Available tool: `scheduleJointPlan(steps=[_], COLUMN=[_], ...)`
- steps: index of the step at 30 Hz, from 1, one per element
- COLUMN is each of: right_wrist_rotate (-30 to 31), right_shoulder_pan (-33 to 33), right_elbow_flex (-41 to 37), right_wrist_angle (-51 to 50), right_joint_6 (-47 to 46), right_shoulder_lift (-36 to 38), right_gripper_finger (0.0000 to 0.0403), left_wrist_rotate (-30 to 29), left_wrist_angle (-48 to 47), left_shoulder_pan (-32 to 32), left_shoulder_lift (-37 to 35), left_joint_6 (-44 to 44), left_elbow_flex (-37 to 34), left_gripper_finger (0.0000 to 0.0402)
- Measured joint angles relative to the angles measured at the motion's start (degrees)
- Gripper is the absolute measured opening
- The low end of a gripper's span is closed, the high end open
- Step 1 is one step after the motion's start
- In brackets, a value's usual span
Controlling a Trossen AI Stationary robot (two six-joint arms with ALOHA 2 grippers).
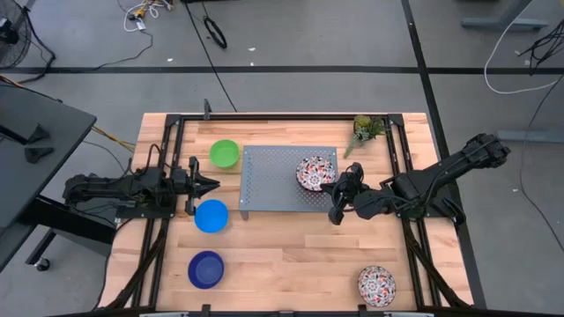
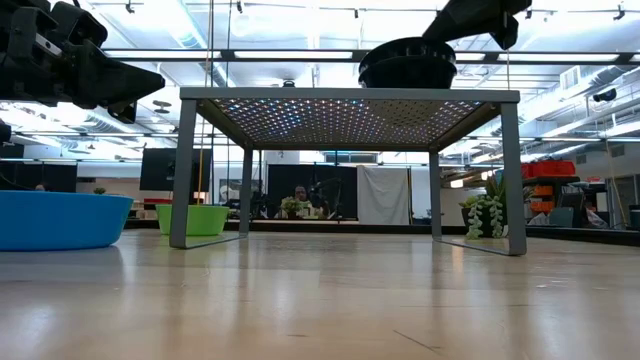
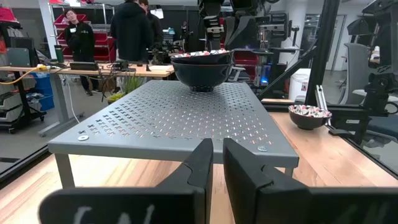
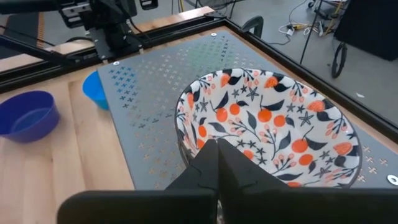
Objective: Pick & Place Mini bowls
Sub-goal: Stack the top white patterned bowl on top of the other white patterned bowl on the shelf
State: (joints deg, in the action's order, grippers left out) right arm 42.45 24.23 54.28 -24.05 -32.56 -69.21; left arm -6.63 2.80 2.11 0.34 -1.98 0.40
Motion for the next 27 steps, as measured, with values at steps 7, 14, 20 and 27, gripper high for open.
scheduleJointPlan(steps=[7, 14, 20, 27], right_wrist_rotate=[-0.9, -0.4, -1.2, -2.4], right_shoulder_pan=[0.0, 0.0, 0.0, 0.0], right_elbow_flex=[0.0, 0.0, 0.0, 0.0], right_wrist_angle=[-0.5, 0.2, 4.5, 4.4], right_joint_6=[0.0, 0.9, 6.2, 6.6], right_shoulder_lift=[0.0, 0.0, 0.0, 0.0], right_gripper_finger=[0.0000, 0.0000, 0.0000, 0.0000], left_wrist_rotate=[0.0, 0.0, 0.0, 0.0], left_wrist_angle=[0.0, 0.0, 0.0, 0.0], left_shoulder_pan=[0.0, 0.0, 0.0, 0.0], left_shoulder_lift=[0.0, 0.0, 0.0, 0.0], left_joint_6=[0.0, 0.0, 0.0, 0.0], left_elbow_flex=[0.0, 0.0, 0.0, 0.0], left_gripper_finger=[0.0044, 0.0044, 0.0044, 0.0044])
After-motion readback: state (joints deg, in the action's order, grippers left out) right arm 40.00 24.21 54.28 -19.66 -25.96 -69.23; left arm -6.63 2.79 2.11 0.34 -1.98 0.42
